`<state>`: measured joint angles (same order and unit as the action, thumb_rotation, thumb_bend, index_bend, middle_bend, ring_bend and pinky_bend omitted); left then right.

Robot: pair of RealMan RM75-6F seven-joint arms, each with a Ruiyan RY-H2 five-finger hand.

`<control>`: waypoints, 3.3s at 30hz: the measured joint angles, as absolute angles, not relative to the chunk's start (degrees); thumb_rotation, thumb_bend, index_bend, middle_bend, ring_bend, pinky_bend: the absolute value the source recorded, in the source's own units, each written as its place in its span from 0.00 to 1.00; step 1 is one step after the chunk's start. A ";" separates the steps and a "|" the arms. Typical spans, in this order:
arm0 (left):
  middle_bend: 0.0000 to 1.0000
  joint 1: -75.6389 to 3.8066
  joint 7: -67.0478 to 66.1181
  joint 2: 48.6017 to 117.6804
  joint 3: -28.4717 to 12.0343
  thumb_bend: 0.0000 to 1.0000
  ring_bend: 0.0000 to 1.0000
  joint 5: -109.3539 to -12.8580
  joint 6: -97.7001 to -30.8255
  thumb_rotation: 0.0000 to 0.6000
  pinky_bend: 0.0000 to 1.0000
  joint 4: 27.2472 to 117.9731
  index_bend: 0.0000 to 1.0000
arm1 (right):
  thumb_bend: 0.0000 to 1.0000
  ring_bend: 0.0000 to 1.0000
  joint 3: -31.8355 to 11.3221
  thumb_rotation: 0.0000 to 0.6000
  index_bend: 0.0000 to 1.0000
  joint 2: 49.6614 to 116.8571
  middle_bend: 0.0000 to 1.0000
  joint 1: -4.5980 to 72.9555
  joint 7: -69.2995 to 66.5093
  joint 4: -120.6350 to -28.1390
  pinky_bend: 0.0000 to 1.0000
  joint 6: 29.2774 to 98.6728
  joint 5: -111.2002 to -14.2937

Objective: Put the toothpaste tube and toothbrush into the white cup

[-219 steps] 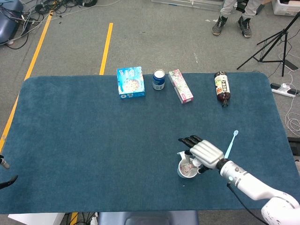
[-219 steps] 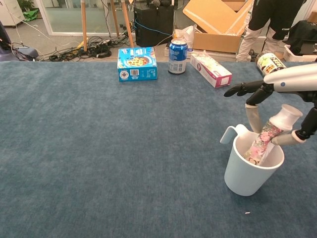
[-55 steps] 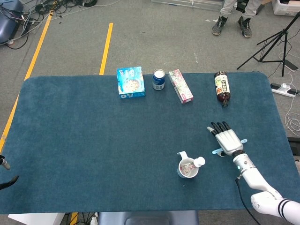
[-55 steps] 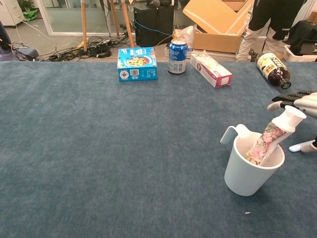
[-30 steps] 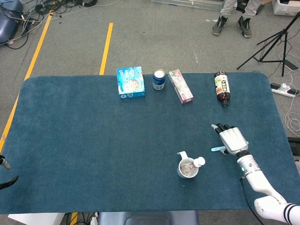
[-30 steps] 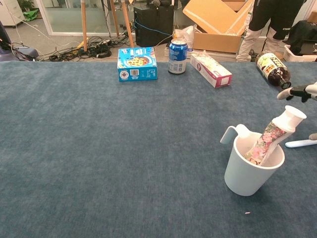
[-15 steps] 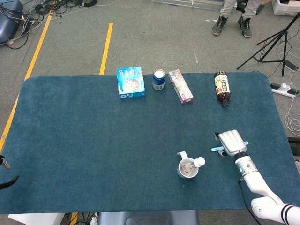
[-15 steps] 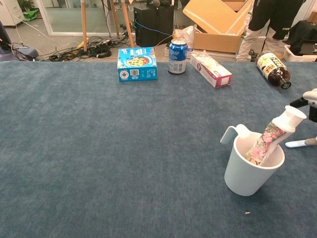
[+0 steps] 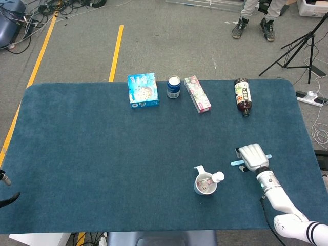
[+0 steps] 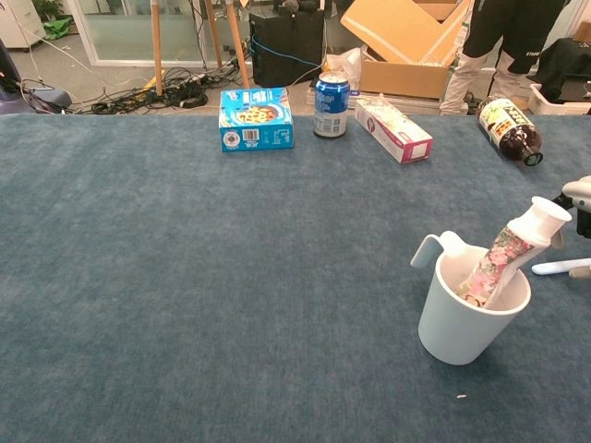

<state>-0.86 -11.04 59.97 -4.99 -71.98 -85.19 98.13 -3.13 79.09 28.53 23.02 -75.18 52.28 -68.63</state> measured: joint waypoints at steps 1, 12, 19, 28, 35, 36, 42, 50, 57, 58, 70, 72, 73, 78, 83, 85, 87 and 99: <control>0.33 -0.86 -11.04 59.96 -4.98 0.11 0.36 -71.99 -85.19 1.00 0.41 98.14 0.54 | 0.11 1.00 -3.10 1.00 0.54 79.12 1.00 28.58 23.10 -75.11 1.00 52.14 -68.46; 0.33 -0.82 -10.91 59.90 -4.94 0.11 0.36 -72.07 -85.21 1.00 0.41 98.22 0.54 | 0.14 1.00 -3.03 1.00 0.54 79.81 1.00 29.44 23.41 -74.01 1.00 49.90 -66.28; 0.33 -0.84 -10.97 59.89 -4.89 0.11 0.36 -72.08 -85.14 1.00 0.41 98.22 0.54 | 0.18 1.00 -2.88 1.00 0.54 79.94 1.00 29.95 23.64 -73.99 1.00 49.18 -65.55; 0.33 -0.85 -10.98 59.89 -4.89 0.11 0.36 -72.13 -85.16 1.00 0.41 98.21 0.54 | 0.18 1.00 -2.67 1.00 0.54 80.44 1.00 30.55 23.89 -73.22 1.00 48.10 -64.46; 0.33 -0.76 -10.95 59.87 -4.80 0.11 0.36 -72.41 -85.38 1.00 0.41 98.33 0.54 | 0.23 1.00 -2.46 1.00 0.56 80.74 1.00 30.81 23.81 -72.77 1.00 47.55 -63.82; 0.33 -0.77 -10.94 59.87 -4.81 0.11 0.36 -72.42 -85.37 1.00 0.41 98.35 0.54 | 0.23 1.00 -2.44 1.00 0.56 80.78 1.00 30.86 23.77 -72.72 1.00 47.47 -63.75; 0.33 -0.76 -10.91 59.86 -4.83 0.11 0.36 -72.36 -85.36 1.00 0.41 98.31 0.54 | 0.27 1.00 -2.32 1.00 0.60 80.84 1.00 31.12 23.73 -72.71 1.00 47.26 -63.50; 0.33 -0.73 -10.90 59.84 -4.80 0.11 0.36 -72.40 -85.38 1.00 0.41 98.36 0.54 | 0.27 1.00 -2.26 1.00 0.64 80.60 1.00 31.05 23.00 -73.20 1.00 47.79 -63.76; 0.33 -0.76 -11.01 59.88 -4.80 0.11 0.36 -72.49 -85.40 1.00 0.41 98.38 0.54 | 0.27 1.00 -2.66 1.00 0.64 78.90 1.00 30.64 21.37 -75.33 1.00 49.59 -64.99; 0.33 -0.76 -11.05 59.90 -4.79 0.11 0.36 -72.49 -85.42 1.00 0.41 98.37 0.54 | 0.27 1.00 -2.71 1.00 0.64 78.67 1.00 30.58 21.14 -75.65 1.00 49.81 -65.14; 0.33 -0.82 -11.26 59.98 -4.82 0.11 0.36 -72.27 -85.29 1.00 0.41 98.34 0.54 | 0.27 1.00 -3.61 1.00 0.64 75.25 1.00 29.93 19.31 -80.44 1.00 53.18 -67.27; 0.33 -0.83 -11.36 60.01 -4.82 0.11 0.36 -72.22 -85.26 1.00 0.41 98.32 0.54 | 0.27 1.00 -3.73 1.00 0.64 74.78 1.00 29.83 19.21 -81.23 1.00 53.70 -67.54; 0.33 -0.84 -11.37 60.02 -4.82 0.11 0.36 -72.19 -85.23 1.00 0.41 98.31 0.54 | 0.27 1.00 -3.79 1.00 0.64 74.57 1.00 29.78 19.13 -81.57 1.00 53.96 -67.68; 0.33 -0.87 -11.31 59.99 -4.86 0.11 0.36 -72.12 -85.17 1.00 0.41 98.32 0.54 | 0.27 1.00 -4.39 1.00 0.64 73.10 1.00 29.51 18.24 -83.61 1.00 55.57 -68.54; 0.33 -0.83 -11.38 59.99 -4.80 0.11 0.36 -72.19 -85.23 1.00 0.41 98.36 0.54 | 0.27 1.00 -5.34 1.00 0.64 71.20 1.00 29.29 17.42 -86.39 1.00 57.56 -69.56; 0.33 -0.83 -11.41 60.02 -4.76 0.11 0.36 -72.22 -85.20 1.00 0.41 98.37 0.54 | 0.27 1.00 -5.83 1.00 0.64 70.08 1.00 29.11 16.96 -88.13 1.00 58.73 -70.17; 0.33 -0.85 -11.41 60.02 -4.78 0.11 0.36 -72.17 -85.18 1.00 0.41 98.34 0.54 | 0.27 1.00 -6.40 1.00 0.64 68.78 1.00 28.90 16.26 -90.06 1.00 59.95 -70.84; 0.33 -1.05 -11.89 60.19 -4.75 0.11 0.36 -71.73 -84.69 1.00 0.41 98.18 0.54 | 0.27 1.00 -9.35 1.00 0.65 61.07 1.00 27.95 6.82 -100.64 1.00 64.53 -76.95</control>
